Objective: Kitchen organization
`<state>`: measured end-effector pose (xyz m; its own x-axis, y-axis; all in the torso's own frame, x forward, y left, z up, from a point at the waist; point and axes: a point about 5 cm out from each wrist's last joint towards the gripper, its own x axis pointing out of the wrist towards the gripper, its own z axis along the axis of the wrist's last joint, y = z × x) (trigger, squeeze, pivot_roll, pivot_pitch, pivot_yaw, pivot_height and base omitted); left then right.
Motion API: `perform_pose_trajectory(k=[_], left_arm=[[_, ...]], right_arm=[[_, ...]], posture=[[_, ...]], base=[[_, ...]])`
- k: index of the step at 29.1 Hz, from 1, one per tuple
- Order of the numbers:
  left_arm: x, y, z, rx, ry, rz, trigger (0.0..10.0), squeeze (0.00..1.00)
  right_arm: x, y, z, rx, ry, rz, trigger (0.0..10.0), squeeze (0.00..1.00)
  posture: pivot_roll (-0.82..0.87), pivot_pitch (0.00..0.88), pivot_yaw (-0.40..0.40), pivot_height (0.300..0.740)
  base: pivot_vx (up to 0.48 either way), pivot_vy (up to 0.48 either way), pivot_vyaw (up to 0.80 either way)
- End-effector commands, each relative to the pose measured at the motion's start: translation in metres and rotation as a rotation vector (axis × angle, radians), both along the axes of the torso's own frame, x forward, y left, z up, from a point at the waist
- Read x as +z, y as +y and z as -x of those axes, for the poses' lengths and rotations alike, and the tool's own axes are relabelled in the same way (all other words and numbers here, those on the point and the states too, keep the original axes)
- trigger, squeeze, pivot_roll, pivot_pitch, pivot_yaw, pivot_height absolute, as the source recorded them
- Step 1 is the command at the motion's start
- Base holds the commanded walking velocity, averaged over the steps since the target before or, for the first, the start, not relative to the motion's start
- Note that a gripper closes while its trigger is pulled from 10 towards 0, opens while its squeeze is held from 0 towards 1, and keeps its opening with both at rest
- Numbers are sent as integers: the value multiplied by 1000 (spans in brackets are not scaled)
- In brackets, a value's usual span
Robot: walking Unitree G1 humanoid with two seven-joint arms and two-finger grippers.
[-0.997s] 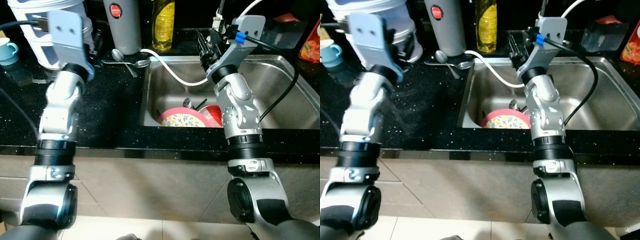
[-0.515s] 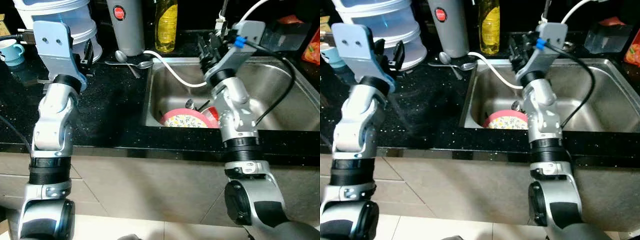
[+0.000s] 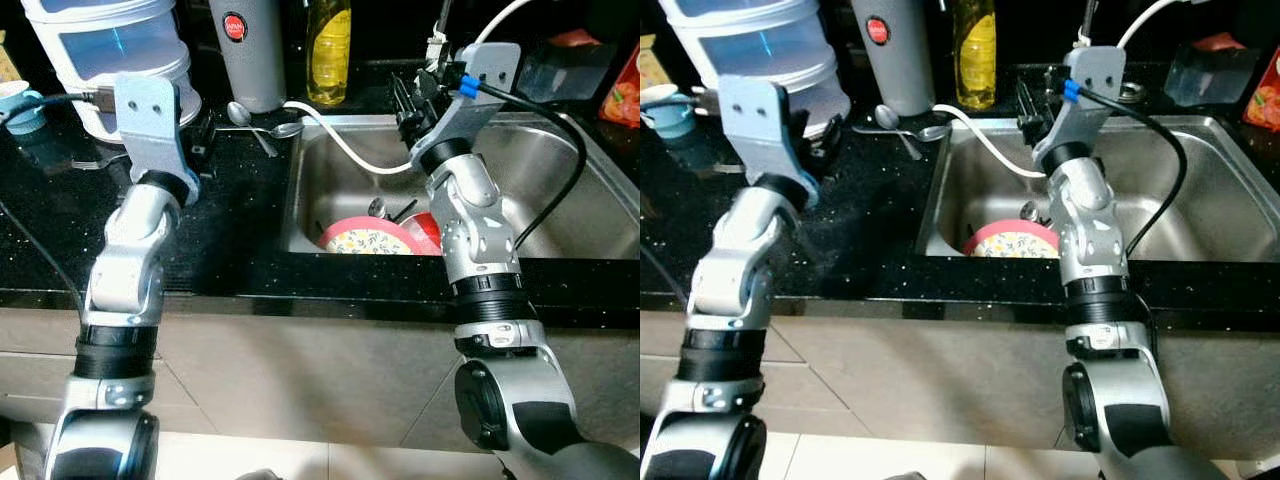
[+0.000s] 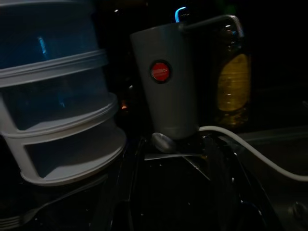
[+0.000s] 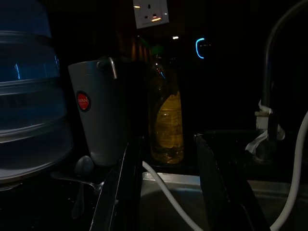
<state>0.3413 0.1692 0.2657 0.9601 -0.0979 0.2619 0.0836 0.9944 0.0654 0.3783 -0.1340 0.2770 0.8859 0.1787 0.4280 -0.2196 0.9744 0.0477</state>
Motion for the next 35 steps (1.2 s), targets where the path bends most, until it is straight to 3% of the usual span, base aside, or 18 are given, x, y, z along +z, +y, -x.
perform_pose_trajectory(k=[1,3,7,14,19,23,28,35], left_arm=[[-1,7,-1,31,28,7,10000,0],[-2,15,4,68,35,31,10000,0],[0,16,7,84,17,52,10000,0],[5,11,-3,59,28,34,10000,0],[3,8,-2,55,61,46,10000,0],[-9,11,3,94,93,32,10000,0],[-23,12,10,66,134,8,10000,0],[-25,6,11,64,141,13,10000,0]], right_arm=[[-1,4,-1,5,2,-11,10000,0],[-6,9,-1,28,20,-6,10000,0],[-8,9,0,48,33,22,10000,0],[2,8,-2,28,6,18,10000,0],[-4,8,1,14,25,-6,10000,0],[-9,11,2,45,37,11,10000,0],[-11,12,-1,27,51,5,10000,0],[-15,7,1,21,69,9,10000,0]], posture=[[131,0,99,740],[135,0,68,740],[132,0,51,740],[112,0,100,740],[114,0,79,740],[135,0,64,740],[134,0,77,740],[135,0,75,740]], base=[[0,0,0],[0,0,0],[0,0,0],[0,0,0],[0,0,0],[0,0,0],[0,0,0],[177,0,0]])
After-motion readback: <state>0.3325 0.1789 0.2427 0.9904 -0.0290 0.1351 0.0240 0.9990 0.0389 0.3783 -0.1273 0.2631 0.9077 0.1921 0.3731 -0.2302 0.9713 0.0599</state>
